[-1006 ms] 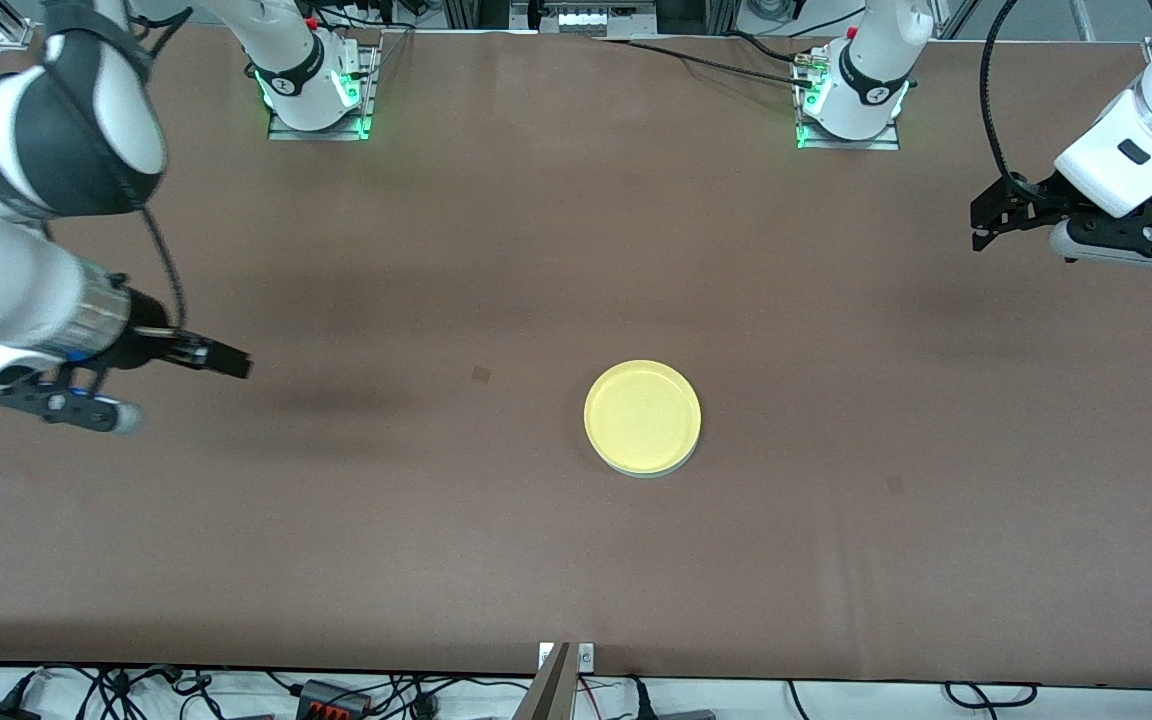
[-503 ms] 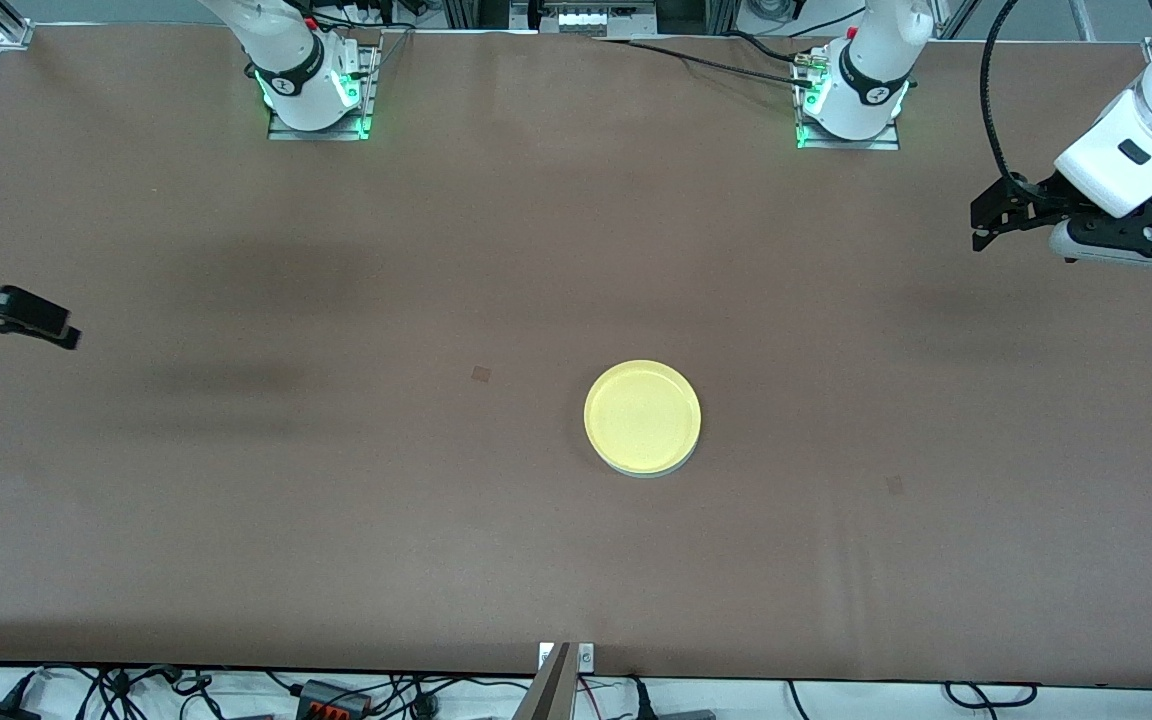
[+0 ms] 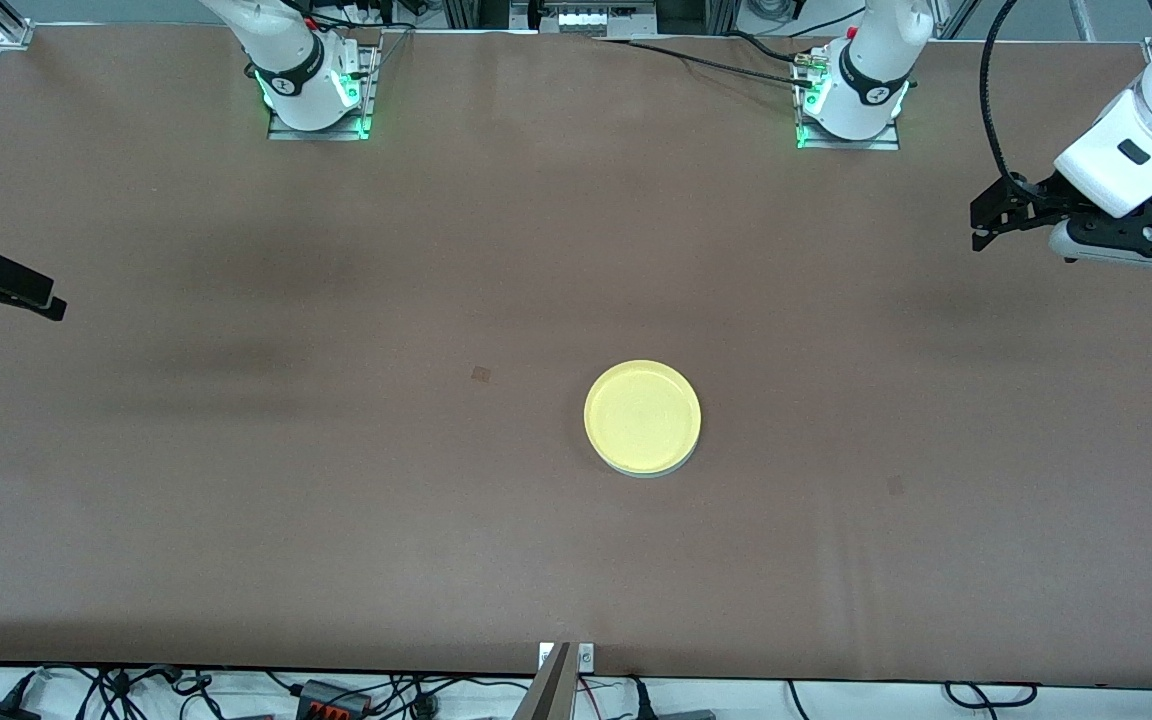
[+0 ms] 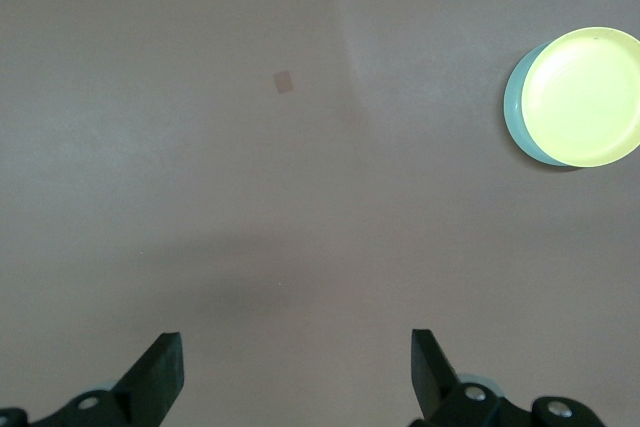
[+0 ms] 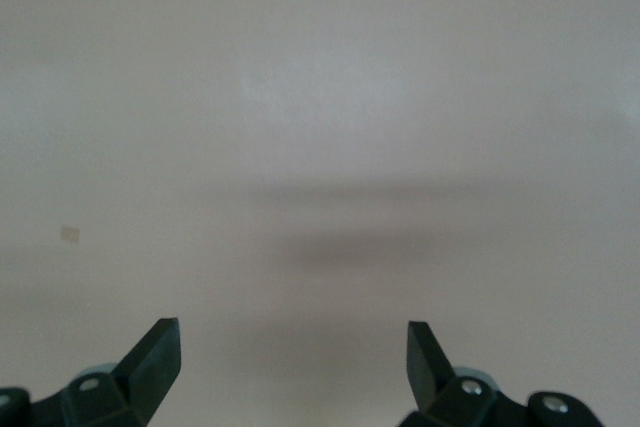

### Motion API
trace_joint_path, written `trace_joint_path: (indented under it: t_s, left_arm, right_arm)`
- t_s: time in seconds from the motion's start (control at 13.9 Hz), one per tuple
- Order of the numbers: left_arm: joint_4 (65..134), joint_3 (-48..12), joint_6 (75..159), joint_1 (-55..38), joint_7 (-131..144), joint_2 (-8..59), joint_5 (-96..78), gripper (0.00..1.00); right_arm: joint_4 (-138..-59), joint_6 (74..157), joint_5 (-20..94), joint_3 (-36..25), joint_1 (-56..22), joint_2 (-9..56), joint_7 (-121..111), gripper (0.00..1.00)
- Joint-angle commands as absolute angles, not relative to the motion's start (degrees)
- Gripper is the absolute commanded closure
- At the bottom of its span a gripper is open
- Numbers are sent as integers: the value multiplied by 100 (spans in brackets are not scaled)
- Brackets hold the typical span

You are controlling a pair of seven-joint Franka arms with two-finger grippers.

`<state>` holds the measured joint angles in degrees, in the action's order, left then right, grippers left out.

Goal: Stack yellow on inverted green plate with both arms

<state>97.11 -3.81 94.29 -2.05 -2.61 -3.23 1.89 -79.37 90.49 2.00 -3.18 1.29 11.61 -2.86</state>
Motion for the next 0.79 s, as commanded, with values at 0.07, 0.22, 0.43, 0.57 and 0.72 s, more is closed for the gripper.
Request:
trace_joint_path:
  t_s: [0.07, 0.22, 0.43, 0.57, 0.72]
  left_arm:
    - [9606, -396, 9378, -193, -237, -281, 105, 0]
    - [9606, -395, 9378, -193, -237, -281, 114, 0]
    - [9606, -396, 9378, -193, -237, -281, 114, 0]
    - [9606, -396, 9378, -193, -237, -281, 132, 0]
    - [9598, -396, 9282, -193, -246, -281, 132, 0]
  right_arm:
    - [-9411, 9588, -121, -273, 114, 125, -264, 0]
    - [-9475, 9545, -343, -264, 36, 62, -229, 0]
    - [-9483, 9475, -308, -264, 35, 44, -229, 0]
    - [-9414, 9457, -316, -264, 44, 105, -246, 0]
    - [-9378, 9431, -316, -264, 26, 123, -229, 0]
